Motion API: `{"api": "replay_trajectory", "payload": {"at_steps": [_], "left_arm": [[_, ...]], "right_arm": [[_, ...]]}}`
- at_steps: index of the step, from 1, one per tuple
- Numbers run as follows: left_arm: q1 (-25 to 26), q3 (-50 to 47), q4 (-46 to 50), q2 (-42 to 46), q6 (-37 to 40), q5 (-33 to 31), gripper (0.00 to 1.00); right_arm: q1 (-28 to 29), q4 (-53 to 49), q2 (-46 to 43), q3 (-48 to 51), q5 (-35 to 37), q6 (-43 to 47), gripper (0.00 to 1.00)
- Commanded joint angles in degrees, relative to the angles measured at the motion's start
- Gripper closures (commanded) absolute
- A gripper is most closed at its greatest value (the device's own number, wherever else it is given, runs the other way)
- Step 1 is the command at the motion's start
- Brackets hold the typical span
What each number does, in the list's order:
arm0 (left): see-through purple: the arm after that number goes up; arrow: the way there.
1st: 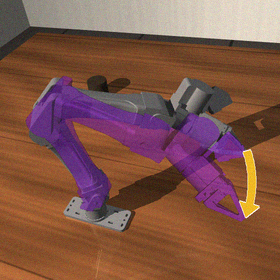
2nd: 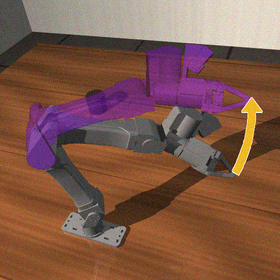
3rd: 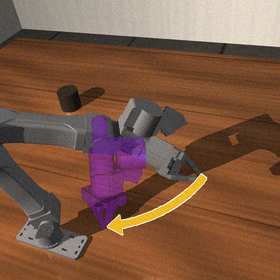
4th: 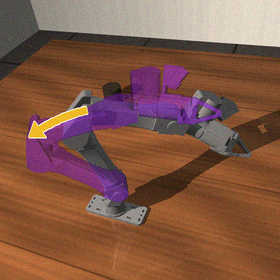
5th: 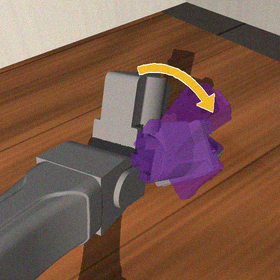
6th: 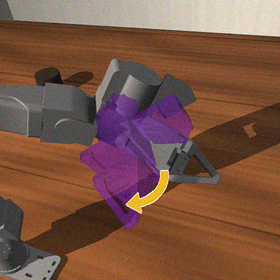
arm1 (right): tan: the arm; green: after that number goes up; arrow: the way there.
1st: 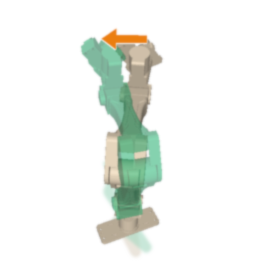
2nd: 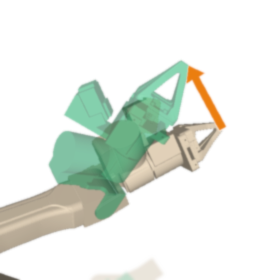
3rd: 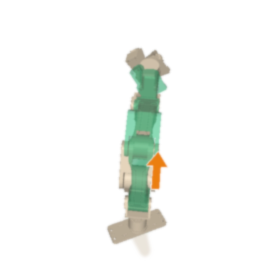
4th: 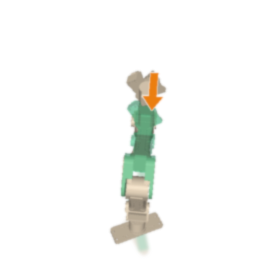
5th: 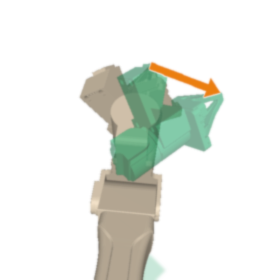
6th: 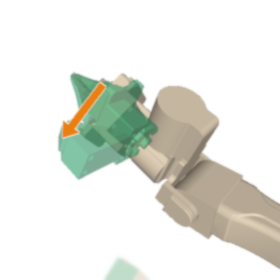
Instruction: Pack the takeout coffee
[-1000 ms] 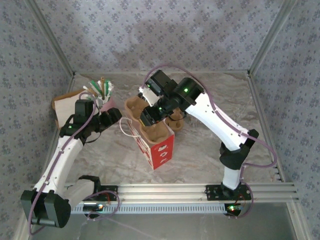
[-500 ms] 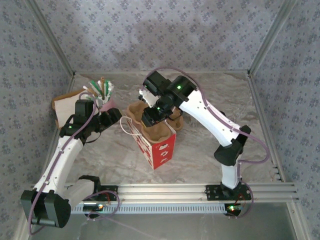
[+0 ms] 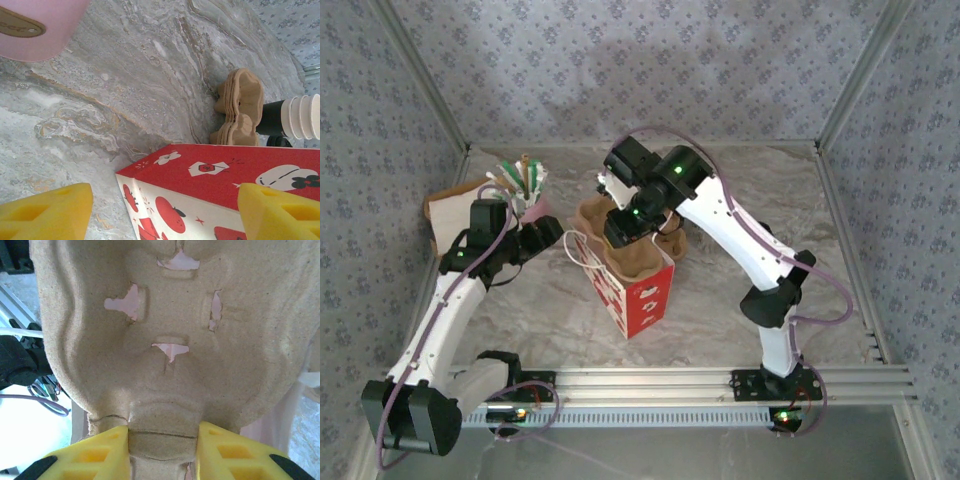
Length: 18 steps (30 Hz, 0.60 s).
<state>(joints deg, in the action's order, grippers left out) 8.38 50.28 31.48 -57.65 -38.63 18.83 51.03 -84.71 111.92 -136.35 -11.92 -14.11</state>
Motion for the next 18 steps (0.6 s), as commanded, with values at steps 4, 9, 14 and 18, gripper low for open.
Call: {"api": "replay_trajectory", "payload": {"at_steps": [4, 9, 14, 18], "left_arm": [[0.3, -0.1, -0.6, 0.2, 0.5, 0.2, 0.24], [0.3, -0.2, -0.6, 0.4, 0.5, 0.2, 0.23], [0.3, -0.2, -0.6, 0.4, 0.5, 0.2, 0.23], [0.4, -0.4, -0.8, 0.4, 0.4, 0.2, 0.23]], "right_arm": [[-1.1, -1.3, 1.4, -2.6, 0.7, -1.2, 0.65], [-1.2, -0.6, 1.8, -2.4, 0.5, -1.3, 0.65], [-0.9, 1.2, 0.9, 0.6, 0.6, -1.3, 0.65], [-0.6, 3.1, -0.9, 4.7, 1.1, -1.4, 0.65]]}}
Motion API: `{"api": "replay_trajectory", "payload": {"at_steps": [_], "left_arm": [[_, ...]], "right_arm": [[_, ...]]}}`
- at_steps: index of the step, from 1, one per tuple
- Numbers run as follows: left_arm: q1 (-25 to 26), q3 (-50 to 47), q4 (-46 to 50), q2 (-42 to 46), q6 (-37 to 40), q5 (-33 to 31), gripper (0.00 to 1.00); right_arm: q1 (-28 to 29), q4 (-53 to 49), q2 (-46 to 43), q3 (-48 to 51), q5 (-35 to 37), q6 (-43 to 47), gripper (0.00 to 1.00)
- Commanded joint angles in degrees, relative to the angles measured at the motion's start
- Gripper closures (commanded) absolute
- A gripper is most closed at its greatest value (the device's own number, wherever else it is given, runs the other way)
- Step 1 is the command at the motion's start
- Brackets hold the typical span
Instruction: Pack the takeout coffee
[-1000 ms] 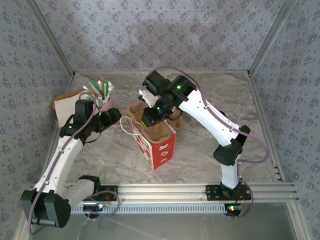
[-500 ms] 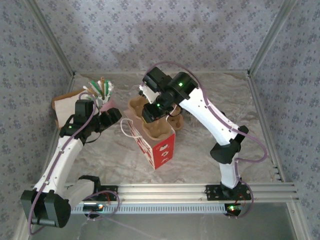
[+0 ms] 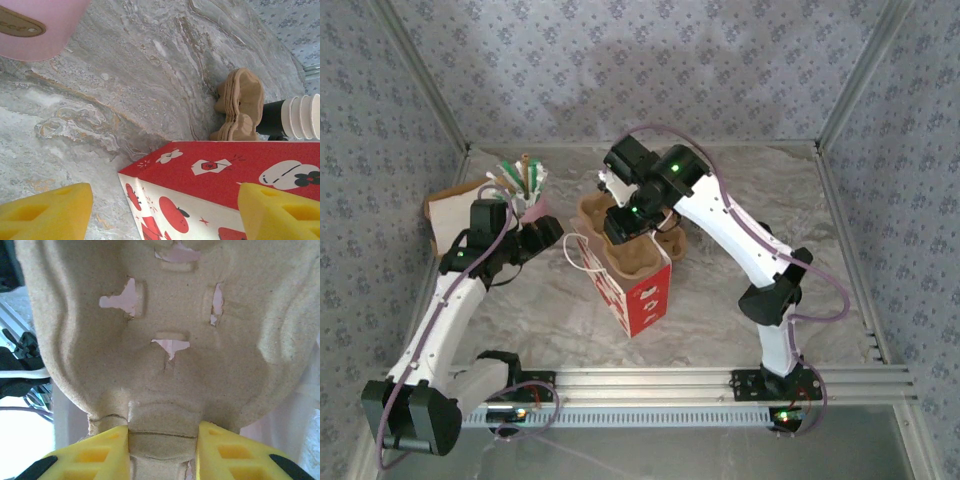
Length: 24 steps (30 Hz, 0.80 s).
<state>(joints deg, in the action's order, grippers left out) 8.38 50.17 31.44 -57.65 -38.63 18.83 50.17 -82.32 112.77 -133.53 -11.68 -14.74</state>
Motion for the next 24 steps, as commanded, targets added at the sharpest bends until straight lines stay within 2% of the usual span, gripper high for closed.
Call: {"api": "replay_trajectory", "payload": {"at_steps": [1, 14, 24], "left_arm": [[0.3, -0.3, -0.8, 0.4, 0.4, 0.2, 0.23], [0.5, -0.7, -1.3, 0.4, 0.1, 0.3, 0.23], [0.6, -1.0, -1.1, 0.9, -0.1, 0.4, 0.23]], "right_arm": [[0.4, 1.0, -2.2, 2.7, 1.0, -0.8, 0.65], [1.7, 0.1, -4.8, 5.0, 2.6, -0.7, 0.65], [2.2, -2.1, -3.1, 6.1, 5.0, -0.1, 0.65]]}}
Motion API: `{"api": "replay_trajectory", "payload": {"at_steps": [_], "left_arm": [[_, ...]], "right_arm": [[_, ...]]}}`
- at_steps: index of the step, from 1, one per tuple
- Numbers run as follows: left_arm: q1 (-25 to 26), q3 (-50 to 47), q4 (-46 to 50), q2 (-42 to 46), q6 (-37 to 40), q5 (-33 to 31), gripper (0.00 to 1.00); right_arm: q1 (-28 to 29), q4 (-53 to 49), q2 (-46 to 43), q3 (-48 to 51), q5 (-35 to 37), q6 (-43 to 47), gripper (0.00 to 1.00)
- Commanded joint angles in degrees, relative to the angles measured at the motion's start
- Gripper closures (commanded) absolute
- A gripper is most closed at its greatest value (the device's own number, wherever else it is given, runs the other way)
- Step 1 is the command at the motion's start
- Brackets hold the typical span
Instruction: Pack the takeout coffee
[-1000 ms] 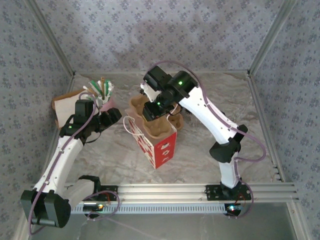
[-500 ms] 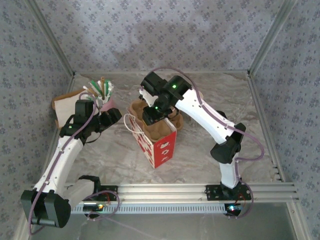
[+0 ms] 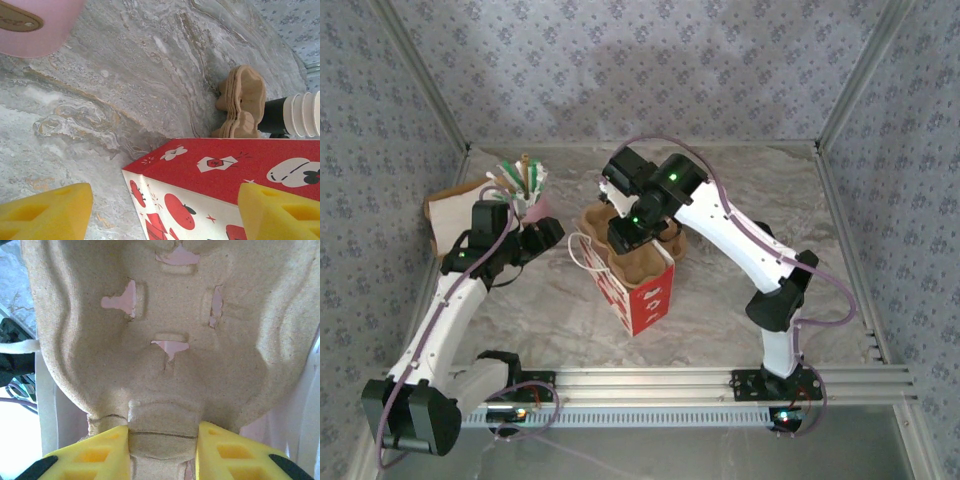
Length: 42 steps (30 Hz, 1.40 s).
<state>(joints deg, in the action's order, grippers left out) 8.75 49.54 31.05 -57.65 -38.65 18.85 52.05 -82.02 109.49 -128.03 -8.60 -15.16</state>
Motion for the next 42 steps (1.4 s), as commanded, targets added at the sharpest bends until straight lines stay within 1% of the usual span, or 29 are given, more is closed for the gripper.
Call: {"api": "replay_trajectory", "payload": {"at_steps": [1, 19, 25, 33, 36, 39, 42], "left_arm": [[0.3, -0.5, -0.7, 0.9, -0.1, 0.4, 0.23], [1.1, -0.8, -1.1, 1.0, -0.3, 0.5, 0.23], [2.3, -1.6, -2.0, 1.2, -1.3, 1.2, 0.23], [2.9, -5.3, 0.8, 7.6, -3.2, 1.1, 0.23], [3.4, -7.1, 1.1, 10.3, -4.8, 2.7, 0.24], [5.7, -9.1, -1.8, 11.9, -7.8, 3.9, 0.24], [10.0, -10.7, -7.4, 11.7, -11.7, 3.7, 0.24]], "right_arm": [[0.3, -2.2, 0.2, 0.8, 2.0, 0.2, 0.65], [1.8, -2.3, 1.5, 0.4, 4.0, 0.5, 0.66], [3.0, -2.6, 0.8, -0.2, 5.0, 0.7, 0.66], [2.9, -3.0, 0.6, -0.5, 4.8, 0.8, 0.66], [3.0, -2.6, 0.4, -1.0, 5.0, 0.8, 0.66], [3.1, -1.9, -0.2, -0.9, 5.5, 1.2, 0.66], [3.4, -1.1, -1.4, -0.1, 5.5, 1.4, 0.66]]}}
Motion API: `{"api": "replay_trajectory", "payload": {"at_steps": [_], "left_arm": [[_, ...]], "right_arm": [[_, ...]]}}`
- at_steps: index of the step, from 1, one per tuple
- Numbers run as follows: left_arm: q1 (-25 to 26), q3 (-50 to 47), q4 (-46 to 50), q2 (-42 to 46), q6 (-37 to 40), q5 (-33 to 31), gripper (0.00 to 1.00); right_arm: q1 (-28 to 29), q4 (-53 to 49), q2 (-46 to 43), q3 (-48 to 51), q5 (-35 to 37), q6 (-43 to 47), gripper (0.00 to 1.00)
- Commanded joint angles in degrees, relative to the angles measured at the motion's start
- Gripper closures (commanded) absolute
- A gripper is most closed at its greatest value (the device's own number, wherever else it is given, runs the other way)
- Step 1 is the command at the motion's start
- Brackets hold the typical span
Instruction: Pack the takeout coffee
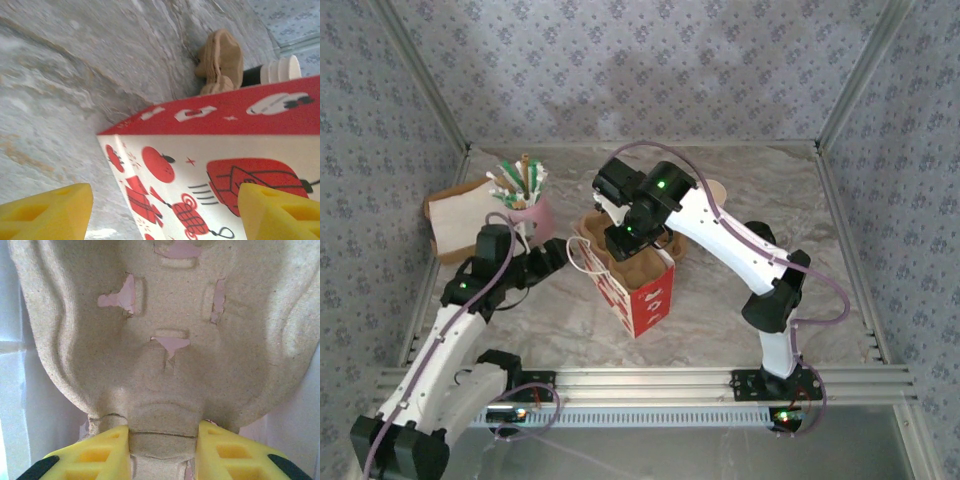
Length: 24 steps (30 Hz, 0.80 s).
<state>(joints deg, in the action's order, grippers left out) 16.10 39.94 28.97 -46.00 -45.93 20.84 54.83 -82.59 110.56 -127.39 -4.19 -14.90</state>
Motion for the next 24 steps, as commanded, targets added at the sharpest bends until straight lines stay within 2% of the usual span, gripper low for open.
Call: {"api": "replay_trajectory", "payload": {"at_steps": [1, 5, 11, 24], "left_arm": [[4.4, -1.6, -7.7, -0.8, -5.5, 1.3, 0.24], [8.4, -1.4, -11.9, -5.5, -6.5, -2.6, 0.24], [8.5, -1.0, -13.9, -8.2, -6.8, -5.5, 0.24], [8.5, -0.9, -13.4, -8.8, -6.3, -6.0, 0.24]], "right_arm": [[0.6, -0.3, -2.8, -0.3, 1.2, 1.1, 0.66], [1.0, 1.4, -5.1, 2.3, 0.4, 1.2, 0.66], [1.0, 2.8, -7.9, 7.2, -1.6, 0.9, 0.66], [-2.4, 1.4, -6.7, 9.9, -2.1, 0.4, 0.67]]}}
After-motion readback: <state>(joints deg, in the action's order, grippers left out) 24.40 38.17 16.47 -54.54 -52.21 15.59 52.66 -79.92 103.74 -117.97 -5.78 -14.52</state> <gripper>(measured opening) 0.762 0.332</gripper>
